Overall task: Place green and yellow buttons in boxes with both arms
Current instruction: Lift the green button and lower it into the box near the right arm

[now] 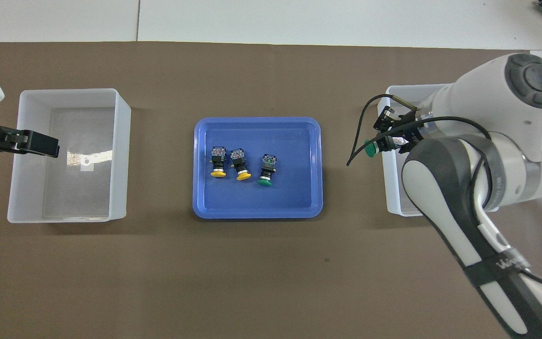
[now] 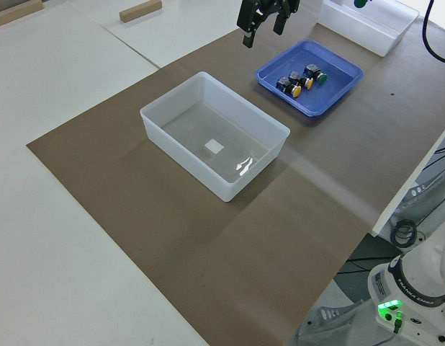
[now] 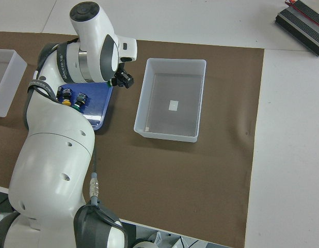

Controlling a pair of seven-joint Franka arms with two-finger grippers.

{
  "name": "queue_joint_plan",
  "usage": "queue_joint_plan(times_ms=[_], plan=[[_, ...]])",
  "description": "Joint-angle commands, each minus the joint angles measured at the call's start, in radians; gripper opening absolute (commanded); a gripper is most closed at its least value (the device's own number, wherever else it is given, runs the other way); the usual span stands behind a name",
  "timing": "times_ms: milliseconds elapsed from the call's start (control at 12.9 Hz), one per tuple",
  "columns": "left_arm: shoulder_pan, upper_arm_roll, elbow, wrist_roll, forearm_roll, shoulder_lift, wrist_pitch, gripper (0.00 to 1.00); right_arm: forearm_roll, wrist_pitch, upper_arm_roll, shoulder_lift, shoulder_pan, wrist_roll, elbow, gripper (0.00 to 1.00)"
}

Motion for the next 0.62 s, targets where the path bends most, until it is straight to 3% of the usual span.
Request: queue_joint_plan(times_ms=[0, 232, 541], plan=[[-0.003, 0.001, -0.019, -0.013, 0.023, -0.020, -0.005, 1.00, 0.010, 0.005, 0.009, -0.010, -0.121, -0.428, -0.060, 0.00], [-0.003, -0.001, -0.019, -0.013, 0.023, -0.020, -0.005, 1.00, 0.010, 0.090, 0.008, -0.008, -0.206, -0.700, -0.163, 0.00], [-0.003, 0.001, -0.019, -0.013, 0.023, -0.020, -0.005, 1.00, 0.009, 0.271, 0.008, 0.015, -0.229, -0.767, -0.283, 0.00]])
